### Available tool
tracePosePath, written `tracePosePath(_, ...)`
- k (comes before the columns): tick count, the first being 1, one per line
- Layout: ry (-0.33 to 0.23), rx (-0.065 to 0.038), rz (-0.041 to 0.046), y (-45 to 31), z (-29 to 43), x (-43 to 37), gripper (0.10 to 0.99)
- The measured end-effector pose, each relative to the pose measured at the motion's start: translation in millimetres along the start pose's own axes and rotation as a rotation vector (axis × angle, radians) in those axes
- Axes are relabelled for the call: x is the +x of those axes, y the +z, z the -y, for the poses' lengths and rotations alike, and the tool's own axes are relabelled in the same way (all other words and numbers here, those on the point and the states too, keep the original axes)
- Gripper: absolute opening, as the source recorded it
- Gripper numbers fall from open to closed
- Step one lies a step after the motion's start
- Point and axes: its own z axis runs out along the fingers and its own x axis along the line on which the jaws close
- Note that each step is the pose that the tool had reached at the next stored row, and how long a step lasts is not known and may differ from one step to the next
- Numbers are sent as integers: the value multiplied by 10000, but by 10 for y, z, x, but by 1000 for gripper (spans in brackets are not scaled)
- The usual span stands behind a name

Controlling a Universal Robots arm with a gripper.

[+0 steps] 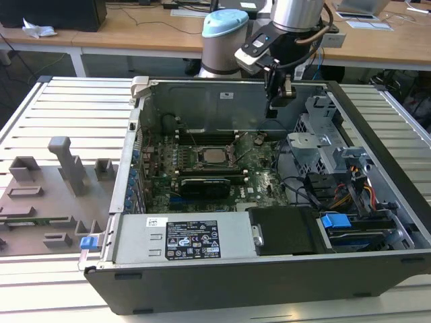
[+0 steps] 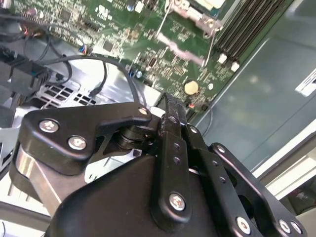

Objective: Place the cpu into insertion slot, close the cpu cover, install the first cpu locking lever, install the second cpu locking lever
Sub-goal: 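Close the cpu cover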

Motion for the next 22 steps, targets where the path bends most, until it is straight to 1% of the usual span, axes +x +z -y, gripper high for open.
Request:
tracePosePath(2, -1, 11, 0, 1, -80, 1, 106)
tracePosePath(4, 0, 15, 1, 2, -124, 1, 106)
tracePosePath(5, -2, 19, 0, 3, -160, 1, 106)
tracePosePath(7, 0, 25, 1, 4, -208, 0, 106)
tracePosePath(8, -2, 31, 2, 4, -252, 0, 106)
tracePosePath(10, 0, 36, 1, 5, -294, -1, 106)
tracePosePath(12, -1, 44, 1, 7, -363, -1, 106)
tracePosePath(15, -2, 53, 1, 8, -440, -1, 106)
tracePosePath(18, -1, 72, 1, 11, -570, -2, 106)
tracePosePath(22, -1, 91, 0, 13, -674, -3, 106)
